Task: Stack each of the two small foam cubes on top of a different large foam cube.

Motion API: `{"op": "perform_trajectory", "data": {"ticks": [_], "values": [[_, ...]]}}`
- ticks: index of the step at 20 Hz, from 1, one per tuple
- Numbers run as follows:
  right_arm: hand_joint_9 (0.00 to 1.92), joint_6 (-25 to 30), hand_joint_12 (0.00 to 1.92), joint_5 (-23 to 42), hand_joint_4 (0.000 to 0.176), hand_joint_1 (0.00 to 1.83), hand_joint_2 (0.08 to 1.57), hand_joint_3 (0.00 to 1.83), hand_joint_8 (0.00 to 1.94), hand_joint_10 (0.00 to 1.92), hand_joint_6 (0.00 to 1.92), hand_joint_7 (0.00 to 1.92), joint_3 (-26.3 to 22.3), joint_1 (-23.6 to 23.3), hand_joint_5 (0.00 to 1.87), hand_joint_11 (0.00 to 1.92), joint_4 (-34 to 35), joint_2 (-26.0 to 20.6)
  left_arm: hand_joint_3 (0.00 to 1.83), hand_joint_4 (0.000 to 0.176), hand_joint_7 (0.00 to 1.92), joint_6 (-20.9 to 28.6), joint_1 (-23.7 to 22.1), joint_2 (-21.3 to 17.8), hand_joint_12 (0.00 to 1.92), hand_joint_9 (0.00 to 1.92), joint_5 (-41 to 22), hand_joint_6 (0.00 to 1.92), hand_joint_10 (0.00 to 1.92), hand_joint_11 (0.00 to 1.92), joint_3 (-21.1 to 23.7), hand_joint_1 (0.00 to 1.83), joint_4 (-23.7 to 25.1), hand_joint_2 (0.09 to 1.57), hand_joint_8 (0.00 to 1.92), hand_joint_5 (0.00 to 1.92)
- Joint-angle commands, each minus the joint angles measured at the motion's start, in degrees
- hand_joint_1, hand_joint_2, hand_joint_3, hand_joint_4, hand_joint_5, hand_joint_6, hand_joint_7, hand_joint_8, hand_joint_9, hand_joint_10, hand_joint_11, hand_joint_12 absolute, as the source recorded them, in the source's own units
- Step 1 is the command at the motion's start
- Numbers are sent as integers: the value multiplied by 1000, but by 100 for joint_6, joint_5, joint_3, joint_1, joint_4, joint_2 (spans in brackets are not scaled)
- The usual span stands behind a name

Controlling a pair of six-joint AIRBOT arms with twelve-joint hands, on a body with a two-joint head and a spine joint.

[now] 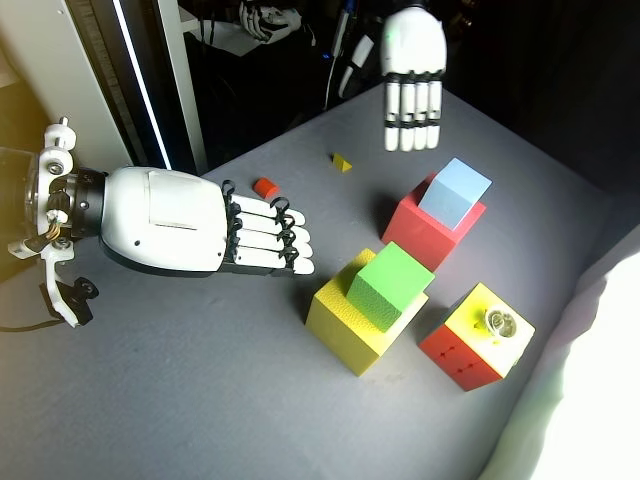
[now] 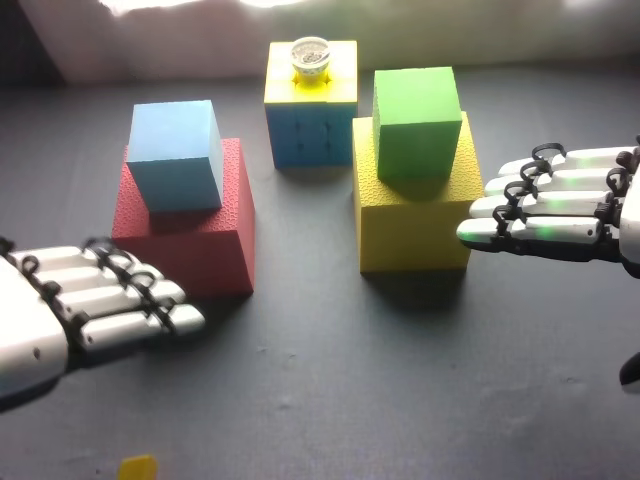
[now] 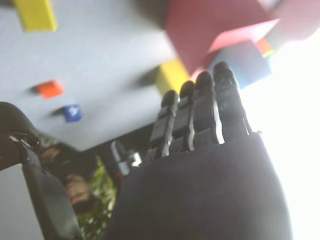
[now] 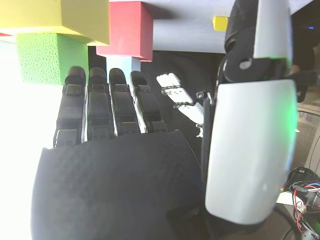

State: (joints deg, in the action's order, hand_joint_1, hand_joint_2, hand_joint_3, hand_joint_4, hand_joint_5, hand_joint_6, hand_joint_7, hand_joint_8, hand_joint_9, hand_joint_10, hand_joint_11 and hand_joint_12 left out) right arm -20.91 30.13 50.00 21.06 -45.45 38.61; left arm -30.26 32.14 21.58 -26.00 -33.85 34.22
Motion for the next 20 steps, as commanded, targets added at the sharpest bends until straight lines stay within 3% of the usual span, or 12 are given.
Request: {"op": "perform_trajectory", "data": {"ticks": [1,3,5,11,15,20], "values": [[71,-47,68,524,0,935,883,7,2,4,2,69,2,-46,53,77,203,-59,0,0,0,149,-121,-3,178,1,-565,0,1,0,-4,657,71,818,0,0],[72,-77,77,597,0,935,885,5,1,3,1,70,8,-48,53,73,202,-58,0,0,0,531,-337,126,179,1,-579,0,1,0,3,657,610,818,0,0],[74,-77,268,597,0,935,893,0,0,0,0,72,7,-42,55,2,183,-55,0,0,0,616,-426,209,180,1,-579,0,1,0,10,658,756,818,0,0],[74,-77,279,605,0,935,892,0,0,0,0,72,7,-35,55,0,118,-50,0,0,0,581,-369,214,181,1,-696,0,1,0,14,658,614,817,0,0],[74,-87,279,1190,0,935,891,0,0,0,0,72,61,35,55,0,-460,-53,0,0,0,569,-367,214,181,1,-766,0,1,0,12,658,539,817,0,0],[74,-87,279,1234,0,935,890,0,0,0,0,72,97,54,55,0,-516,-50,0,0,0,569,-377,214,181,1,-794,0,1,0,18,658,513,817,0,0]]}}
